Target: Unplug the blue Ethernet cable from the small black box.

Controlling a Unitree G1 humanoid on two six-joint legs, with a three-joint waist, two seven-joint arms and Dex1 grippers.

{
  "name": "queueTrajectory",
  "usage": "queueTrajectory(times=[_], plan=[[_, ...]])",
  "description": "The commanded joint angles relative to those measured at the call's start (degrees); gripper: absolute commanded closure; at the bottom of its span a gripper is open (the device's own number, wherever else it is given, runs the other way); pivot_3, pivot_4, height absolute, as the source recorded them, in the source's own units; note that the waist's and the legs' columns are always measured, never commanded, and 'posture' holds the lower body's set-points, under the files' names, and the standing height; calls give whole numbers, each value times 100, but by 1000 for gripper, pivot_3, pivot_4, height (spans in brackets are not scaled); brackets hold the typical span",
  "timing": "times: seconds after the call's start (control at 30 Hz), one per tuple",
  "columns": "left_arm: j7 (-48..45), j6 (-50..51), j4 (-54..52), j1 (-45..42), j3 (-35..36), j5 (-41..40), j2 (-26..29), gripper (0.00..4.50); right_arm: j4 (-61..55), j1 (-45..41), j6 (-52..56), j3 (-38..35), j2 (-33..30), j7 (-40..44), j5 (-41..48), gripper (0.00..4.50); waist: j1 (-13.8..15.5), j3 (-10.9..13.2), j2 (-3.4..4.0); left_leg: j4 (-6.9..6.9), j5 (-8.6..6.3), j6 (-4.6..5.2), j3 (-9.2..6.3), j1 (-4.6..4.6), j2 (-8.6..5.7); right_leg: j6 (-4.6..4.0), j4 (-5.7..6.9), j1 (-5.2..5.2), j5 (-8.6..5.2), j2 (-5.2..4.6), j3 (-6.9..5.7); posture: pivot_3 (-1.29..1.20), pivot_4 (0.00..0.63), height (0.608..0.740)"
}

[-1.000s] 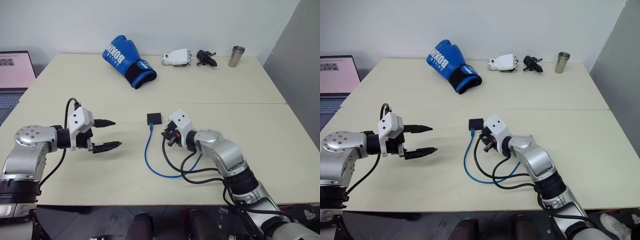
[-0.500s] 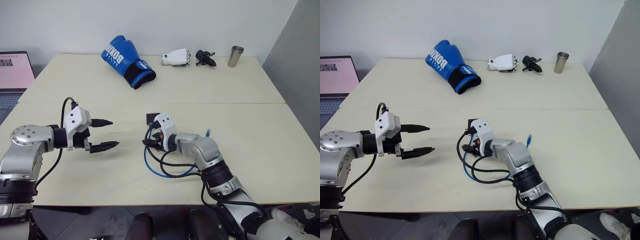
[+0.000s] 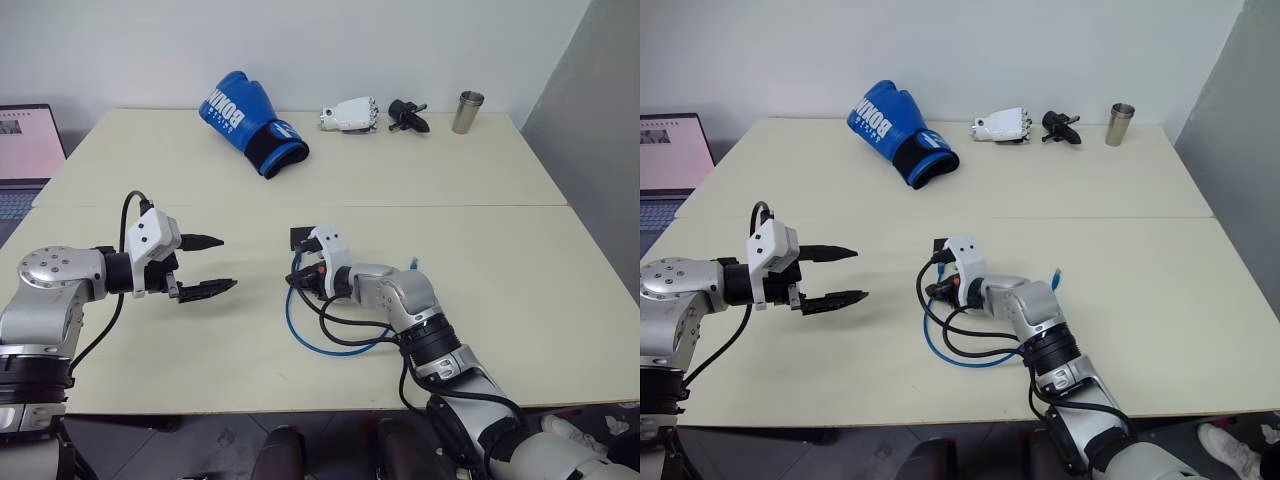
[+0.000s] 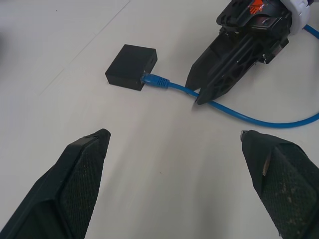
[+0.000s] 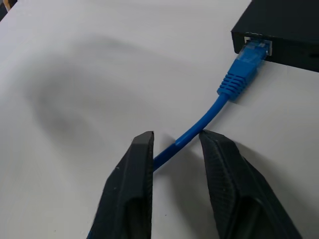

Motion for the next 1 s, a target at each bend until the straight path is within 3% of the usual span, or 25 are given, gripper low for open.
queueTrajectory(times=[0.03,0.13,0.37,0.5,0.6,0.7,0.93,1.0], plan=[[-7,-53,-24,-95,128,-2,99,0,74,-232,-17,11,449,-101,59,3951,0,0,0,0,0,0,0,0,0,0,0,0,0,0,0,0,150,740],[0,-48,-38,-98,125,-7,87,0,79,-232,-73,26,437,-232,-6,4481,0,0,0,-1,0,0,0,0,0,0,0,-1,0,0,1,0,150,740],[26,-37,-27,-138,106,-1,57,0,-369,-268,343,-132,24,-124,183,4481,1,1,1,-1,0,0,-1,-1,-1,0,0,0,0,-1,-1,0,150,740],[18,-28,-30,-145,92,-7,45,0,-1306,-185,585,584,-1213,842,59,4481,38,3,5,-1,0,0,-3,-7,-3,0,-5,-3,0,-2,-2,0,150,740],[-13,-34,-16,-146,73,-6,44,0,-1788,-242,349,1195,-2518,1914,-68,4481,105,5,8,4,0,0,-2,-14,-16,1,-17,-1,0,-15,-5,0,150,740],[-18,-55,13,-172,25,13,1,0,-1888,-378,-54,1580,-3366,2659,-255,4481,107,6,9,3,-1,1,0,-17,-13,3,-29,-2,0,-13,-6,0,150,740],[-26,-76,40,-254,-85,57,-130,0,-1463,-567,-1061,2031,-3863,3378,-882,4481,-16,9,13,-5,-1,2,-5,-14,6,2,-28,-5,0,11,-5,0,150,740],[-21,-77,36,-249,-89,56,-141,0,-1410,-540,-1200,1933,-3799,3327,-952,4052,-7,9,13,-5,-1,1,-4,-16,5,2,-28,-5,0,10,-4,0,150,740]])
